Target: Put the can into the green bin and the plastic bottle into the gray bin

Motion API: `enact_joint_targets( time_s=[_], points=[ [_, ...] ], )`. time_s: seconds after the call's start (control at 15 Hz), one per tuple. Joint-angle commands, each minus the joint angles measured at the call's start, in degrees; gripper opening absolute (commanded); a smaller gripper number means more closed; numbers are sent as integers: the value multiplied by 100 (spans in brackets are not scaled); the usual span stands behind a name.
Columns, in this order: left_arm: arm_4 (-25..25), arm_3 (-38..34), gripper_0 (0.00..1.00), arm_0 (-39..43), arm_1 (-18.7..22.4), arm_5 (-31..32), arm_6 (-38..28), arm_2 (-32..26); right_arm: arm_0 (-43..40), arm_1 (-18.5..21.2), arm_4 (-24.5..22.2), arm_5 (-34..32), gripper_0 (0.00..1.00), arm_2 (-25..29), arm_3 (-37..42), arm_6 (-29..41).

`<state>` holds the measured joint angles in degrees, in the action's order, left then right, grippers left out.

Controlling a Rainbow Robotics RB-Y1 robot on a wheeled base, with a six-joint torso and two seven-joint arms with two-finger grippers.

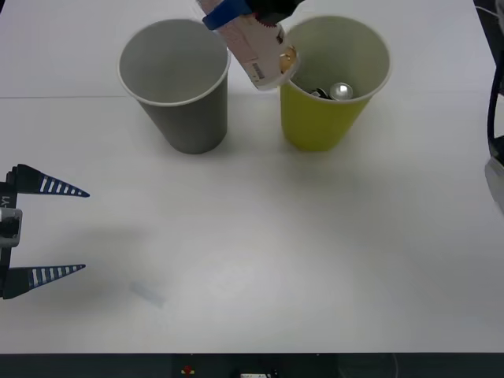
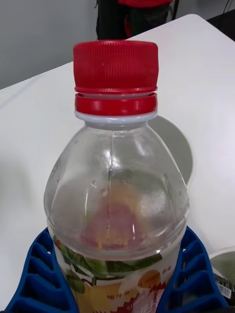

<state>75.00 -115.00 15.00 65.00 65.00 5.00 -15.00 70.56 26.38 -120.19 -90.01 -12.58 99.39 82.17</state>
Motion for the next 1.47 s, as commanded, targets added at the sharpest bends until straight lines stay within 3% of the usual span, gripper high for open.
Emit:
enact_joint_targets(
  time_s=[0.07, 0.33, 0.47, 0.87, 1.07, 1.27, 1.47],
  points=[
    [0, 0, 100, 0, 0, 0, 0, 0, 389, -370, -479, 1, 0, -131, -781, 0],
    [0, 0, 100, 0, 0, 0, 0, 0, 890, -836, -1007, 1, 0, -201, -1897, -70],
    [0, 0, 100, 0, 0, 0, 0, 0, 1092, -1012, -1138, 326, 0, -227, -2451, -184],
    [0, 0, 100, 0, 0, 0, 0, 0, 1646, -1408, -1077, 1890, 0, -799, -3972, -246],
    [0, 0, 100, 0, 0, 0, 0, 0, 1751, -1645, -1138, 2374, 0, -816, -4429, -360],
    [0, 0, 100, 0, 0, 0, 0, 0, 2015, -1803, -1068, 2971, 0, -1247, -5079, -377],
    [0, 0, 100, 0, 0, 0, 0, 0, 2129, -1979, -998, 3376, 0, -1343, -5598, -439]
  ],
)
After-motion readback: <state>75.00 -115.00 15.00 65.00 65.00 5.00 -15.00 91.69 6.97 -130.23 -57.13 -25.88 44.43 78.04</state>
